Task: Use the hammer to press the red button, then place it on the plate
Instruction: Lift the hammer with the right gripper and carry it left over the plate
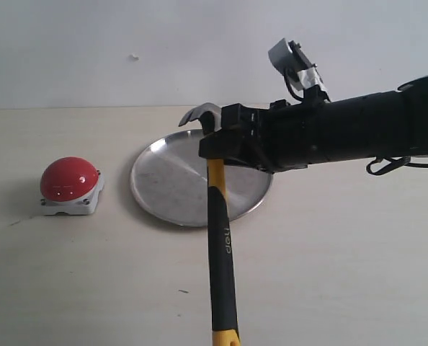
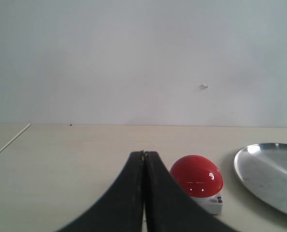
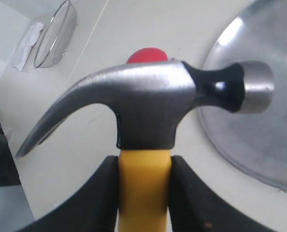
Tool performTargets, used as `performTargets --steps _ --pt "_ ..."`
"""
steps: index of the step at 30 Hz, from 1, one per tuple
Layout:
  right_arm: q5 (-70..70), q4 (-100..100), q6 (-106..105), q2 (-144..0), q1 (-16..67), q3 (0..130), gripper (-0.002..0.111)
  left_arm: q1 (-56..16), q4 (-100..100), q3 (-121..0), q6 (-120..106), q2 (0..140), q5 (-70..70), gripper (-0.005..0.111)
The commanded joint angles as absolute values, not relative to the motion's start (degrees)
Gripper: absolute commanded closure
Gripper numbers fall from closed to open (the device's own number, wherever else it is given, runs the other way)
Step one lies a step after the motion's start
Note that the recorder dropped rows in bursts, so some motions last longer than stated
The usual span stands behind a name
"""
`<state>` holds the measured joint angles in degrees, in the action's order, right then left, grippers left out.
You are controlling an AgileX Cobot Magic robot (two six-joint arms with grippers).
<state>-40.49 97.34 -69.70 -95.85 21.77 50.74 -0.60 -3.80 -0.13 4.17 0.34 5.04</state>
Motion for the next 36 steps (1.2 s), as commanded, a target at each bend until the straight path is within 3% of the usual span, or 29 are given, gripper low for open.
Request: performTargets --steps 1,8,36 --pt "-40.6 99.9 -71.3 -94.1 24.8 52.4 0.108 -0.5 -3.9 0.0 4.7 0.0 4.9 0.107" --pt "-35.1 99.9 -72.3 -92.9 28.4 52.4 0.108 -0.5 -3.9 0.0 4.7 0.0 4.9 0.107" --pt "-41.3 99.9 -72.9 -92.9 28.4 52.4 0.108 -0.5 -3.9 0.0 4.7 0.0 4.9 0.107"
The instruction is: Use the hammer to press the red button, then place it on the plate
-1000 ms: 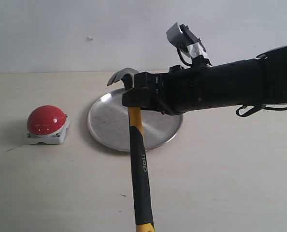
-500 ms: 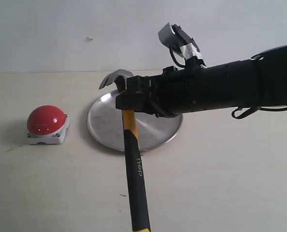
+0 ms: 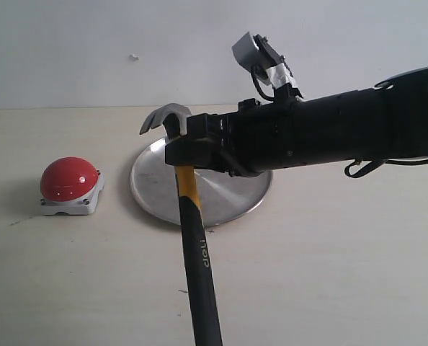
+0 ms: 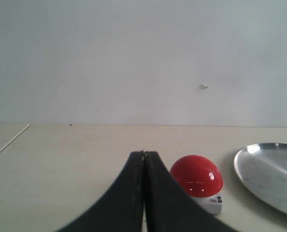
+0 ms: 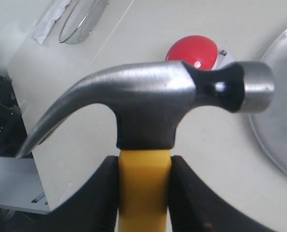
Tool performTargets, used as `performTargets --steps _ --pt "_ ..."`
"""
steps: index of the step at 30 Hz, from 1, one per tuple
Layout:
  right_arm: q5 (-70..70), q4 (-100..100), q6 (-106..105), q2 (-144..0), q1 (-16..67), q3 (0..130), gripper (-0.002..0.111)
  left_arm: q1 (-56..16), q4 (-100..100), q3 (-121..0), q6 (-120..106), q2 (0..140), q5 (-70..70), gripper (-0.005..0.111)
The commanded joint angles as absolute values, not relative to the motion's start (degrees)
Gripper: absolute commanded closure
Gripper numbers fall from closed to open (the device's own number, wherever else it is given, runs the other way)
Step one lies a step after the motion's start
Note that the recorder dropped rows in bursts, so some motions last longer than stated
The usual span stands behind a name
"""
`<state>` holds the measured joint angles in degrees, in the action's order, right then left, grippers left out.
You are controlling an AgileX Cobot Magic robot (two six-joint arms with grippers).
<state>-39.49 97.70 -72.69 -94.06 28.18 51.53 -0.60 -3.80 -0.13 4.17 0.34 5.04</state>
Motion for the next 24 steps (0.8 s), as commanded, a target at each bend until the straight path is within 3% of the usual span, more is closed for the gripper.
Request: performTargets --steps 1,6,12,18,21,24 --pt "-40.3 99.9 -71.8 -92.9 28.4 52.4 0.108 -0.5 -3.9 0.0 4.7 0.0 4.9 0.107" --pt "-36.4 96.4 -62.8 -92.5 28.4 52.4 0.108 -0.5 -3.9 0.0 4.7 0.0 4.9 0.107" --pt "-21.1 71.0 -38.0 -91.1 30.2 54.8 0.108 -0.5 -3.9 0.0 4.7 0.0 4.9 0.107" --pt "3.5 36.7 -4.2 -90.2 38.6 54.7 0.108 -0.5 -3.9 0.0 4.7 0.0 4.9 0.107" --pt "15.4 34.8 1.2 -90.3 42.3 53.3 0.108 -0.5 -3.9 0.0 4.7 0.0 4.9 0.107" --pt "28.5 8.5 31.4 -92.4 43.9 51.7 0.108 -0.5 -3.9 0.0 4.7 0.0 4.9 0.107"
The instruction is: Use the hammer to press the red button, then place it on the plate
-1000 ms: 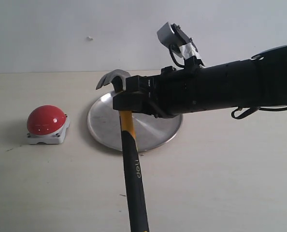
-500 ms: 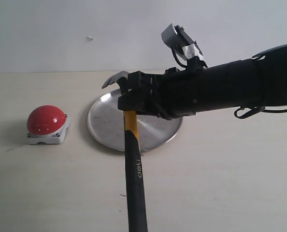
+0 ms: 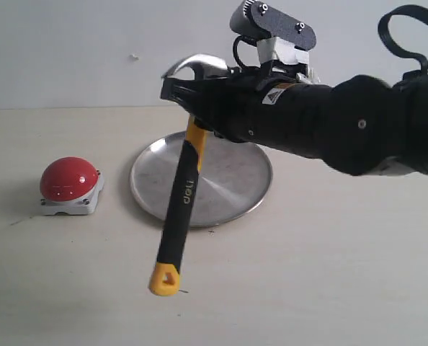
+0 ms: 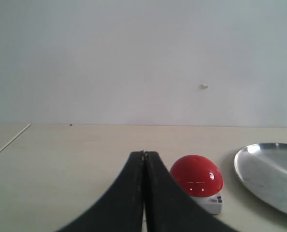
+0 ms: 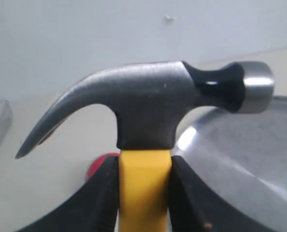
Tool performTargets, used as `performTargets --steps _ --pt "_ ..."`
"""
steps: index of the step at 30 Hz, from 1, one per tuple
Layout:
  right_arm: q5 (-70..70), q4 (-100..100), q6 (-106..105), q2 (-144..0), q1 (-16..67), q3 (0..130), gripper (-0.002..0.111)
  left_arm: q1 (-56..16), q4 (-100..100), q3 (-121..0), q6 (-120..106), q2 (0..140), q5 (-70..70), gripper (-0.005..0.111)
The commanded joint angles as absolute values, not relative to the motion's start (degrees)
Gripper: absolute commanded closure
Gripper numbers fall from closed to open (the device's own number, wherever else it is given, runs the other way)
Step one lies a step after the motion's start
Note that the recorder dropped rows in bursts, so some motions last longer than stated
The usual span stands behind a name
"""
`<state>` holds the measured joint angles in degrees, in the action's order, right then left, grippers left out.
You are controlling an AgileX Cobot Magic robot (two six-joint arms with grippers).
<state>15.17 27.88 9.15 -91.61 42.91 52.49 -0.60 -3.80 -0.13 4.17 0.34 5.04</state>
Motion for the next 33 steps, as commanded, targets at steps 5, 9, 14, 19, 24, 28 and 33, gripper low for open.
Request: performTargets --steps 5,9,14,19,24,28,33 --pt "38.6 0.6 48.4 -94.8 43.9 47.9 0.108 -0.5 -3.9 0.0 4.7 0.0 4.9 0.107" --pt "52.4 -4.7 59.5 -96.9 43.9 45.1 0.108 -0.5 -3.9 0.0 4.7 0.0 4.9 0.107" --pt "60.9 -8.9 64.2 -98.5 43.9 42.1 0.108 -0.5 -3.9 0.0 4.7 0.0 4.9 0.107" --pt "63.6 -9.4 64.7 -99.1 43.9 39.1 0.108 -0.5 -3.9 0.0 4.7 0.0 4.9 0.107" --pt "63.9 -13.4 67.1 -99.1 42.2 37.8 0.108 -0.5 -3.9 0.0 4.7 0.0 4.9 0.107" --pt "65.0 -16.5 69.0 -99.1 40.8 37.4 0.108 -0.5 -3.9 0.0 4.7 0.0 4.9 0.107" --pt "65.0 -18.0 69.8 -99.1 40.5 37.4 0.108 -0.5 -3.9 0.0 4.7 0.0 4.9 0.107"
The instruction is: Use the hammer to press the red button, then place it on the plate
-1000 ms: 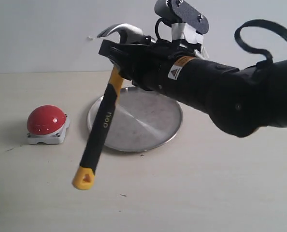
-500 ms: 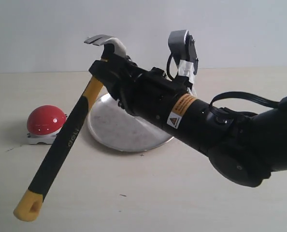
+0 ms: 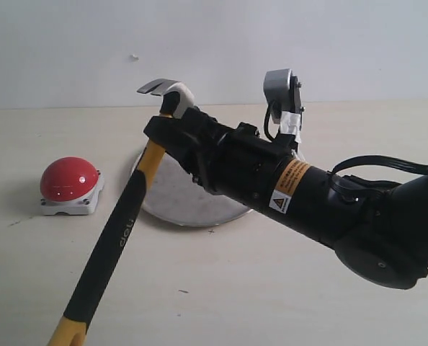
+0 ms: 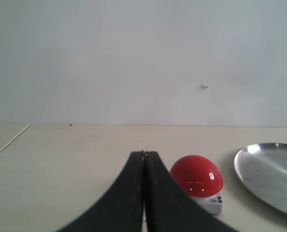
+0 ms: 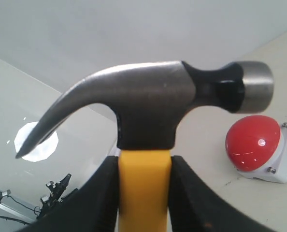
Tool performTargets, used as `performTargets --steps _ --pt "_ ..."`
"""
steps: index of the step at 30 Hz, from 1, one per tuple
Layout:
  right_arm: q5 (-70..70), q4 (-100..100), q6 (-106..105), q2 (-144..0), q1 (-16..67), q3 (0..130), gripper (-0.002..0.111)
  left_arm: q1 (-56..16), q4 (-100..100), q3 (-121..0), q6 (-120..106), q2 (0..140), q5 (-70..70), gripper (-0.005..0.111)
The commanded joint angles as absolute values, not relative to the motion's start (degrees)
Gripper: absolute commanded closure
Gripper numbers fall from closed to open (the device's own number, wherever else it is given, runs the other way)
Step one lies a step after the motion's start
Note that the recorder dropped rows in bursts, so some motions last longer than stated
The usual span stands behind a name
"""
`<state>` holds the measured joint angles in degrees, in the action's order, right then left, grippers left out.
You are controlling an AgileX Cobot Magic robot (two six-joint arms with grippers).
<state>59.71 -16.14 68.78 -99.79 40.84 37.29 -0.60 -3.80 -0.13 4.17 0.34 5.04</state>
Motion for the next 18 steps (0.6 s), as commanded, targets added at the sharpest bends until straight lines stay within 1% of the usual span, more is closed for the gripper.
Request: performTargets --steps 1,6,9,14,18 --pt "65.0 -18.4 70.2 -99.1 40.5 37.4 0.108 -0.5 -3.9 0.0 4.7 0.0 4.9 0.107" --pt "65.3 -19.2 72.7 -99.1 40.5 37.4 0.108 -0.5 -3.9 0.0 4.7 0.0 4.7 0.107" --pt "66.2 -19.2 73.7 -99.1 40.5 37.4 0.108 -0.5 -3.8 0.0 5.9 0.0 1.4 0.107" --pt "66.5 -19.3 73.7 -99.1 40.5 37.4 0.108 -0.5 -3.7 0.0 24.6 0.0 -2.9 0.107" --pt "66.5 -19.4 73.7 -99.1 40.5 37.4 0.108 -0.5 -3.8 0.0 25.8 0.0 -9.8 0.107"
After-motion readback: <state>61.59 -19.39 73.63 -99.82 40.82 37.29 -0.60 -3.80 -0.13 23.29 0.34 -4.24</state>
